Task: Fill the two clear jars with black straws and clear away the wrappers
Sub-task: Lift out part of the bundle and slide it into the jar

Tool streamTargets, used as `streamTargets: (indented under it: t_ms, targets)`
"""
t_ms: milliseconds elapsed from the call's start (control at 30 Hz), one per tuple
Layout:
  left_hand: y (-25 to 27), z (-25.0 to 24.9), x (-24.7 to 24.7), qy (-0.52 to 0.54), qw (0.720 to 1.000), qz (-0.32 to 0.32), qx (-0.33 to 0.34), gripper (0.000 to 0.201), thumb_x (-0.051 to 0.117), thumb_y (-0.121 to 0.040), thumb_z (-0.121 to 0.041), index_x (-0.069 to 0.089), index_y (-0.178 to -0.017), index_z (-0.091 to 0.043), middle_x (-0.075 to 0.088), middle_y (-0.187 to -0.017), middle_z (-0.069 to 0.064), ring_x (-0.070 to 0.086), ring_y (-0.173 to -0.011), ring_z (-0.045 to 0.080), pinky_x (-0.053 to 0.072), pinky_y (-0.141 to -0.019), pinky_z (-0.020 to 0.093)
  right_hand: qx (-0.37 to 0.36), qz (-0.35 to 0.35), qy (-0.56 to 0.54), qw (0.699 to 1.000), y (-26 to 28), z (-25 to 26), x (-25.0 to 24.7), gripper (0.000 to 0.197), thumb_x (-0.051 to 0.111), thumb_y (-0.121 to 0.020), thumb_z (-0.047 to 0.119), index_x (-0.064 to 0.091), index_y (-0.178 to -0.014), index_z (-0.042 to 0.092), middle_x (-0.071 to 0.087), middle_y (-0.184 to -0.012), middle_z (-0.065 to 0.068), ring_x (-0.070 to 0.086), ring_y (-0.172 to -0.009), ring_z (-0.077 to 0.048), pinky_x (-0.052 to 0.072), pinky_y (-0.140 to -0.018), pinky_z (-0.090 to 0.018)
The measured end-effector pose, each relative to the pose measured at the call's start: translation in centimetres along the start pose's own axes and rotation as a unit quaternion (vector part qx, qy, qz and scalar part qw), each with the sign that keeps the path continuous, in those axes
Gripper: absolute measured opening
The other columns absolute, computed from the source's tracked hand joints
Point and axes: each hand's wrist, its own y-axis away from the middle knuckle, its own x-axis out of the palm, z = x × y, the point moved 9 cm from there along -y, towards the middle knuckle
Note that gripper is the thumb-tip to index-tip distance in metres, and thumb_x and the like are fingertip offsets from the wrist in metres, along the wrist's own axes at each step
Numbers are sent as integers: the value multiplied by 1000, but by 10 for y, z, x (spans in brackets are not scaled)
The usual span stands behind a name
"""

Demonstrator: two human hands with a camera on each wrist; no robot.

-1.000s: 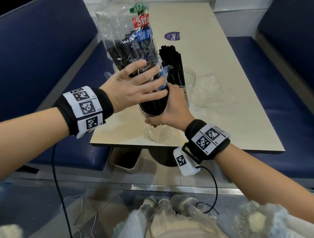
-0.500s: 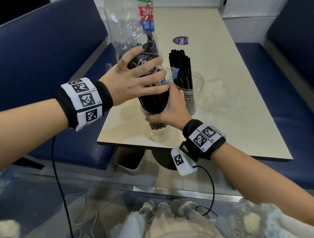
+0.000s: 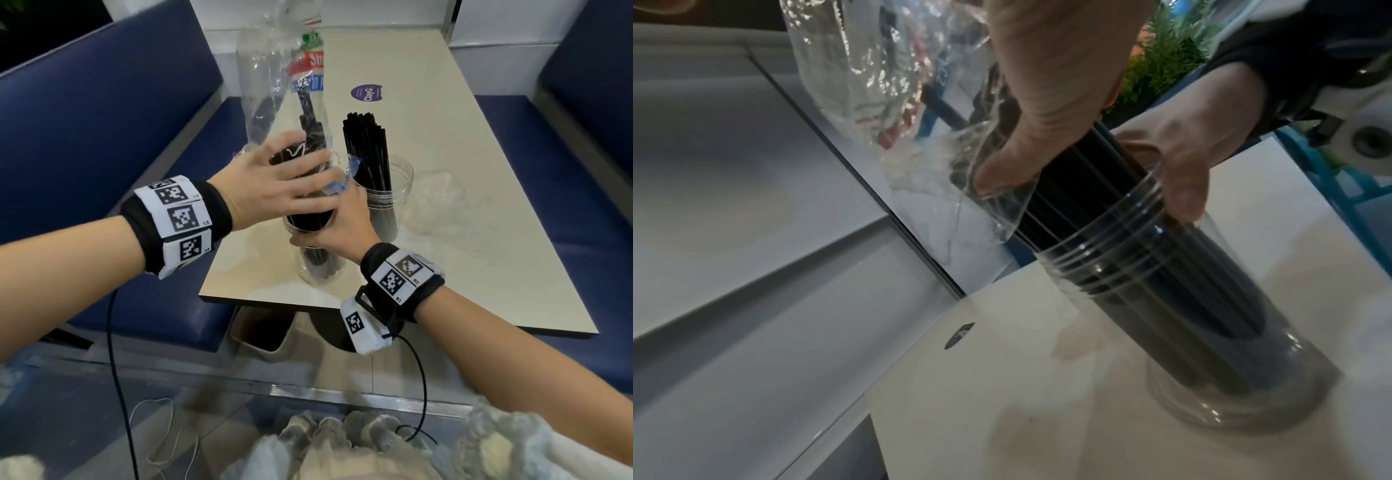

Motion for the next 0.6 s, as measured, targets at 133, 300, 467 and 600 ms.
streamTargets:
  t_ms: [133, 300, 467, 600]
  targets:
    - [-2, 18, -3, 8, 999, -16, -26, 38, 38, -94, 1, 58, -116, -24, 67, -112, -2, 62, -111, 22, 28, -103, 43, 9, -6, -43, 999, 3, -3, -10, 98, 85, -42, 44, 38, -121, 10, 47, -116, -3, 38, -110, -22, 38, -93, -32]
    - [5, -1, -4, -38, 999, -30, -14, 39, 42, -93, 0, 51, -123, -23, 47, -124, 0, 43, -121, 22, 9, -112, 43, -10, -11, -39, 999, 2, 4, -7, 119, 76, -34, 60, 30, -134, 14, 47, -123, -2, 42, -118, -25, 36, -103, -39]
    - [9, 23, -4, -68, 995, -33, -60, 39, 50, -91, -4, 52, -126, -22, 47, -121, -4, 45, -118, 20, 9, -110, 44, -11, -9, -84, 996, 7, 2, -14, 110, 88, -46, 36, 28, -135, 10, 41, -130, -5, 33, -121, -24, 34, -105, -37]
    - [9, 29, -9, -67, 994, -40, -70, 36, 52, -93, -5, 53, -125, -20, 48, -121, -4, 46, -117, 20, 11, -109, 43, -19, 9, -63, 998, 2, 8, -14, 108, 87, -44, 38, 29, -131, 12, 43, -125, -3, 35, -115, -25, 37, -98, -35]
